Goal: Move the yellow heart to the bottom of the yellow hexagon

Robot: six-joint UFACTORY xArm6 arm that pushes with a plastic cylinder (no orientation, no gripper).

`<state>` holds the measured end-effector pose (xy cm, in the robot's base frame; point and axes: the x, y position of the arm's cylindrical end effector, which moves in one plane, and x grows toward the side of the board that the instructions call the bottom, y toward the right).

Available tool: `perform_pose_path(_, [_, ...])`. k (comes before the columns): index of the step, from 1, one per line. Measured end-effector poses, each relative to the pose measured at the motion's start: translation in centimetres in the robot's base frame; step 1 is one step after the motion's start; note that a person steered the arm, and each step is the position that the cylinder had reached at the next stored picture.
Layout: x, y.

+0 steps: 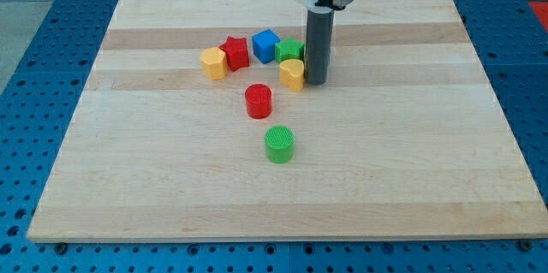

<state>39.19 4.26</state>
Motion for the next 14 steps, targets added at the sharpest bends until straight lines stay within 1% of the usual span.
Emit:
perform_pose_path(1, [0.0, 0.0])
perform_pose_path(3, [-0.1, 1.8])
perform_pose_path(5, [-0.1, -1.9])
perform_pose_path(9, [0.2, -7.5])
perform_pose_path(10, [0.4, -8.3])
perform_pose_path(11, [-0.4, -6.8])
perform_pose_path(12, [-0.4, -6.8])
perform_pose_path(14, [-1.5, -8.7])
